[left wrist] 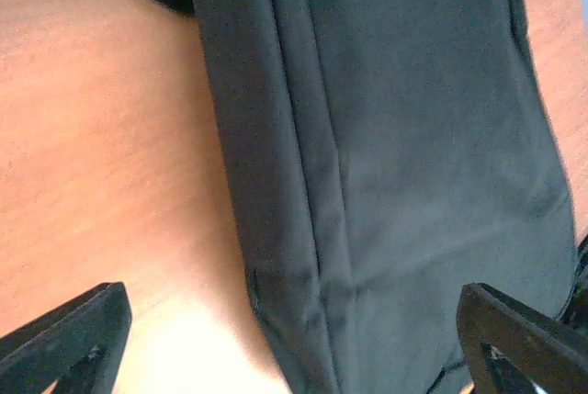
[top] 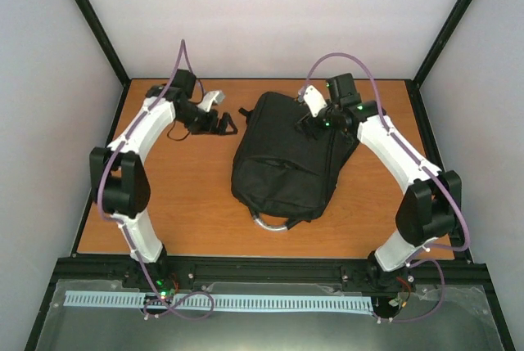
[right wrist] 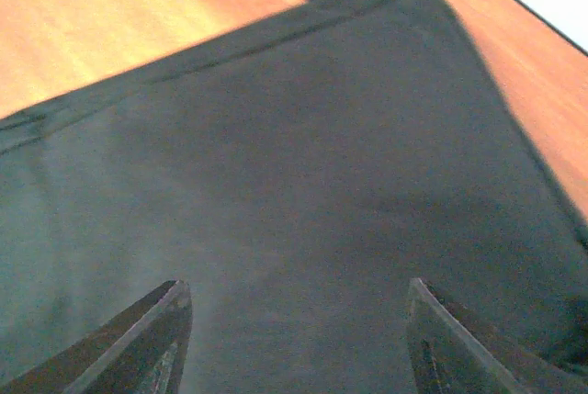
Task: Pack the student bag
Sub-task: Adjust the student bag at the center of the board.
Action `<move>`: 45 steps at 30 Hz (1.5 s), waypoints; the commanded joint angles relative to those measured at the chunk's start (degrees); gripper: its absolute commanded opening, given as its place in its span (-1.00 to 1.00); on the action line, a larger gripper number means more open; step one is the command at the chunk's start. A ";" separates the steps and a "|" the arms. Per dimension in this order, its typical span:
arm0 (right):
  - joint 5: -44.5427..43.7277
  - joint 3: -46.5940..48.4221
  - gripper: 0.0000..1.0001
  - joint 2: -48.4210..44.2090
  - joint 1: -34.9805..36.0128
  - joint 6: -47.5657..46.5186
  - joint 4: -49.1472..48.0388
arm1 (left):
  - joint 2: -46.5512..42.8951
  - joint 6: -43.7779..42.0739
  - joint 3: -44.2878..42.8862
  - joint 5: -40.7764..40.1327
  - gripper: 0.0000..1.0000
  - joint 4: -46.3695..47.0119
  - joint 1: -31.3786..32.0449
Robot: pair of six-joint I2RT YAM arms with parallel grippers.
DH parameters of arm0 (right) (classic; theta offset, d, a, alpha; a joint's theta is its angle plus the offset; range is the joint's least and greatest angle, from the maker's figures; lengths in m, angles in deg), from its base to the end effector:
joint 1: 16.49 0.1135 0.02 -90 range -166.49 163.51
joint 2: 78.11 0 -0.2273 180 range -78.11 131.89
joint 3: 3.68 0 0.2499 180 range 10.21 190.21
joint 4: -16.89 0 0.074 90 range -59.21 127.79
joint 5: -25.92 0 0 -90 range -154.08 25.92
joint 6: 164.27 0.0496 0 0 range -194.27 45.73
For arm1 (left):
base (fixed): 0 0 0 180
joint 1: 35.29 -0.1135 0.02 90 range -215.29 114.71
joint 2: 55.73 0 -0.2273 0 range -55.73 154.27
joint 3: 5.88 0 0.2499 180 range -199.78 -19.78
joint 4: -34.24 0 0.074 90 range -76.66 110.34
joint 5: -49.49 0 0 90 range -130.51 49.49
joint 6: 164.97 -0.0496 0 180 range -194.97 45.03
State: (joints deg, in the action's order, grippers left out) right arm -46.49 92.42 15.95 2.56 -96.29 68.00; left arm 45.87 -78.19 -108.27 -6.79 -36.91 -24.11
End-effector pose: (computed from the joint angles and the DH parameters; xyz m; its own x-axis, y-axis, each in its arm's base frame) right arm 0.3404 0.1334 0.2575 -0.4752 -0.5422 -0.6929 -0.7297 0.6829 -0.0340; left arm 0.3423 -0.0957 0.2311 -0.9032 0.2261 -0.3649 0.3957 0.7683 -0.5031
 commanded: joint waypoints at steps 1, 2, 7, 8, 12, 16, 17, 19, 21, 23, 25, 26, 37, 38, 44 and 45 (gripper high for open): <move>6.44 -3.01 0.26 -2.14 4.85 -3.89 3.53 | 9.36 8.63 -7.79 5.38 0.94 2.71 -0.05; 7.12 -3.65 0.24 -2.35 5.60 -3.86 3.71 | 11.01 8.17 -8.28 7.50 0.84 3.01 -0.03; 6.79 -7.20 0.20 -2.42 9.19 -5.64 4.89 | 18.47 6.39 -9.44 15.03 0.42 4.28 0.00; 6.86 -8.06 0.20 -2.19 9.51 -6.13 5.20 | 19.45 5.33 -9.74 16.95 0.32 4.09 0.15; 6.12 -11.24 0.20 -2.18 9.95 -7.39 5.71 | 21.59 1.25 -10.03 21.32 0.21 1.35 1.94; -0.37 -14.77 0.20 -2.34 9.29 -4.88 3.29 | 20.03 -2.61 -7.11 22.65 0.05 -0.34 6.86; -0.71 -15.72 0.20 -2.64 8.38 -4.19 3.03 | 19.18 -3.92 -6.05 21.99 -0.09 -0.62 8.36; -0.81 -17.33 0.20 -3.61 6.43 -3.43 3.02 | 17.53 -6.23 -3.54 20.12 -0.30 -0.80 11.48; -1.80 -18.85 0.19 -4.60 4.14 -3.64 3.25 | 15.63 -8.59 -0.19 18.55 -0.45 -0.40 14.22; -3.60 -20.03 0.19 -5.45 1.59 -4.41 3.31 | 13.17 -10.83 3.38 16.55 -0.47 0.41 16.58; -4.50 -20.24 0.18 -6.35 -0.71 -5.06 3.88 | 11.17 -11.74 5.43 13.34 -0.29 1.55 18.21; -4.12 -20.03 0.19 -6.95 -1.18 -5.68 4.50 | 10.48 -11.39 5.82 12.47 -0.13 1.84 18.33; 18.42 -21.74 0.02 -16.29 1.56 -23.51 13.95 | 6.36 -4.73 5.74 13.61 0.33 2.19 13.50; 18.13 -21.70 -0.02 -15.75 1.99 -23.98 14.35 | 6.44 -3.75 5.35 14.84 0.37 2.21 13.02; 17.87 -21.25 -0.10 -11.96 3.62 -24.61 12.70 | 11.74 -0.59 -0.37 16.83 0.42 -0.22 12.90; 17.60 -21.07 -0.06 -11.05 3.81 -24.57 12.18 | 12.71 -0.41 -0.67 16.86 0.41 -0.30 12.90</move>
State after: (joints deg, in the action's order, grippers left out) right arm -30.34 71.64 2.58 5.29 -118.54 81.14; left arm 55.46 -81.25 -105.12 7.48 -36.04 -11.56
